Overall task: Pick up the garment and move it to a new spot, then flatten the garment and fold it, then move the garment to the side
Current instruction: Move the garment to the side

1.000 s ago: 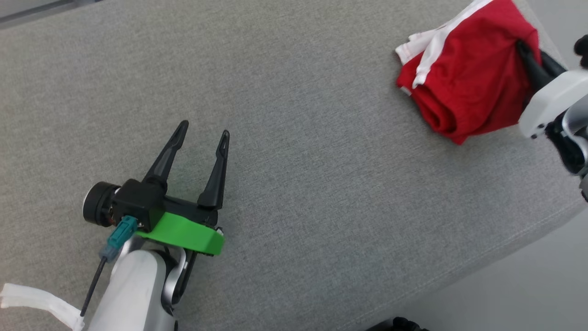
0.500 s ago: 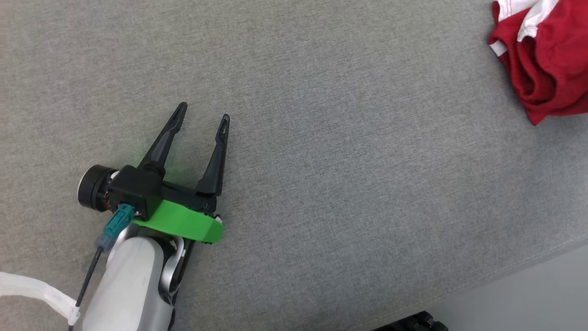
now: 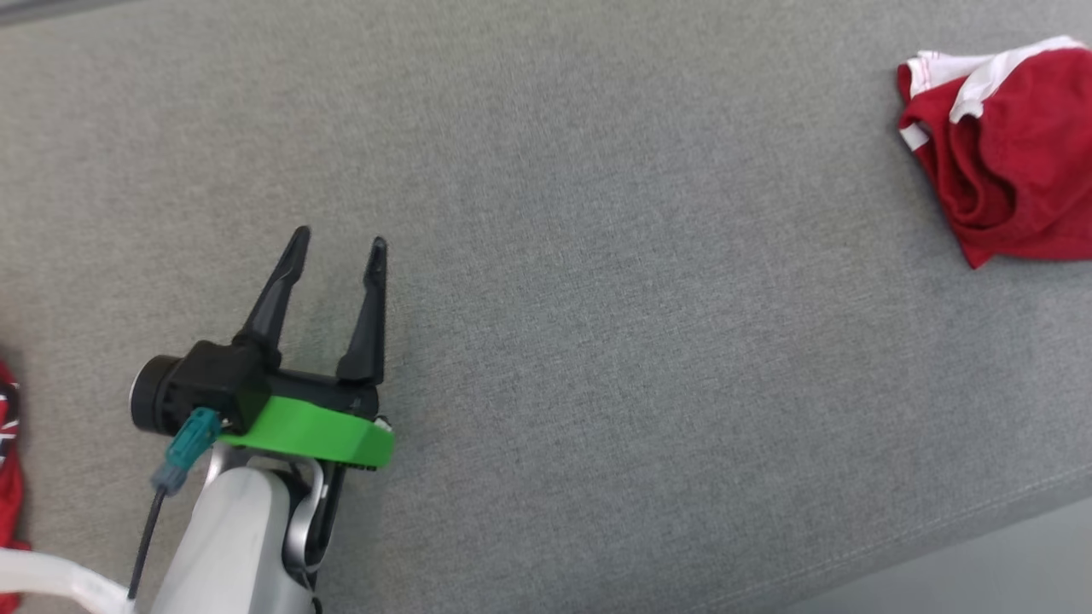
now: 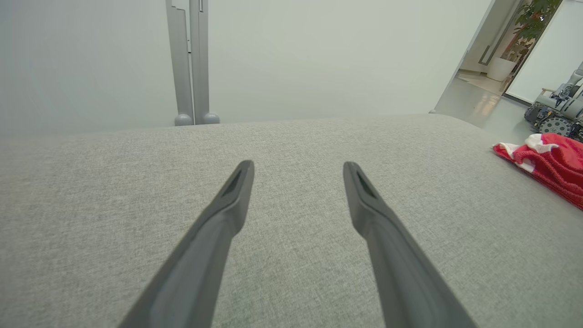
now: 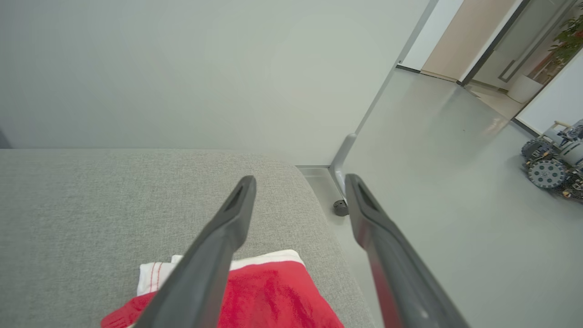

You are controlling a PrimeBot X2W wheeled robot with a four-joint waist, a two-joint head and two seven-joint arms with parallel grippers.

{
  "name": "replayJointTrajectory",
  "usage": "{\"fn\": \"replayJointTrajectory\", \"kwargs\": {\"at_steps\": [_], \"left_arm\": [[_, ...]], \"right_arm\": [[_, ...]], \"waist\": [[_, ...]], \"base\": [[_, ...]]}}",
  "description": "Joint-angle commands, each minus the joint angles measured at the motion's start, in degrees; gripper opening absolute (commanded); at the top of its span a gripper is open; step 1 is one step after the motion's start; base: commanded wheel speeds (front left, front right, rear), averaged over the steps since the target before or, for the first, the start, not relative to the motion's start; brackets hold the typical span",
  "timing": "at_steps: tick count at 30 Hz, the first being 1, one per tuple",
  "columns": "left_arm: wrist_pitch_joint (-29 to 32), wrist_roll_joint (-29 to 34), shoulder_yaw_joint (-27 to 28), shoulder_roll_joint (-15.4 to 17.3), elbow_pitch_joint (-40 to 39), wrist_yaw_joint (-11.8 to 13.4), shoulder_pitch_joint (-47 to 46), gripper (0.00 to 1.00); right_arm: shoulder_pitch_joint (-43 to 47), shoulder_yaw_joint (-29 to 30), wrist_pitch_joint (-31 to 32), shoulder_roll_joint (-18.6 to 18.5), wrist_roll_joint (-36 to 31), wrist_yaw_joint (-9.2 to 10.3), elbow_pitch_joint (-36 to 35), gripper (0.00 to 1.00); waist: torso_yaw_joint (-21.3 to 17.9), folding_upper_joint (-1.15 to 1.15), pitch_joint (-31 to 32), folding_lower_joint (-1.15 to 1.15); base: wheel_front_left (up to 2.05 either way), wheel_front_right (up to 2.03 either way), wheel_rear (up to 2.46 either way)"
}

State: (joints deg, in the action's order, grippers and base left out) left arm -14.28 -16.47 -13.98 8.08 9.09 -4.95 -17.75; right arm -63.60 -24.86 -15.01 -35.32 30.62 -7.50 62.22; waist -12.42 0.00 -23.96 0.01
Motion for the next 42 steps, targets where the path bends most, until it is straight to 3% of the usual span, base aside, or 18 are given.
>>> {"fn": "replayJointTrajectory", "kwargs": {"at_steps": [1, 14, 20, 33, 42], "left_arm": [[-0.53, -0.35, 0.99, 0.22, -0.03, 0.48, 1.36, 1.00], [-0.96, -1.94, 8.72, 1.46, -2.61, 3.79, 9.74, 1.00], [-0.98, -2.24, 9.77, 0.37, -2.27, 4.37, 12.98, 1.00], [-0.93, -1.48, 12.06, -2.75, 1.29, 3.00, 17.60, 1.00], [-0.94, 0.17, 13.20, -3.81, 1.36, 1.83, 17.04, 1.00]], "right_arm": [[3.04, 1.44, -0.16, 0.27, -0.78, 0.01, -2.47, 1.00], [27.56, 13.32, -0.18, 9.68, -3.92, 0.01, -31.75, 1.00], [39.03, 15.35, -0.19, 13.90, -6.73, 0.01, -40.91, 1.00], [56.18, 21.15, -0.19, 22.04, -13.19, 0.01, -50.41, 1.00], [58.59, 21.12, -0.20, 24.06, -15.08, 0.01, -51.85, 1.00]], "waist": [[2.19, 0.00, 5.94, -0.01], [7.33, 0.00, 17.55, -0.01], [9.34, 0.00, 20.33, -0.01], [11.47, 0.00, 22.78, -0.01], [11.42, 0.00, 22.58, -0.01]], "base": [[0.00, 0.00, 0.00], [0.00, 0.00, 0.00], [0.00, 0.00, 0.00], [0.00, 0.00, 0.00], [0.00, 0.00, 0.00]]}}
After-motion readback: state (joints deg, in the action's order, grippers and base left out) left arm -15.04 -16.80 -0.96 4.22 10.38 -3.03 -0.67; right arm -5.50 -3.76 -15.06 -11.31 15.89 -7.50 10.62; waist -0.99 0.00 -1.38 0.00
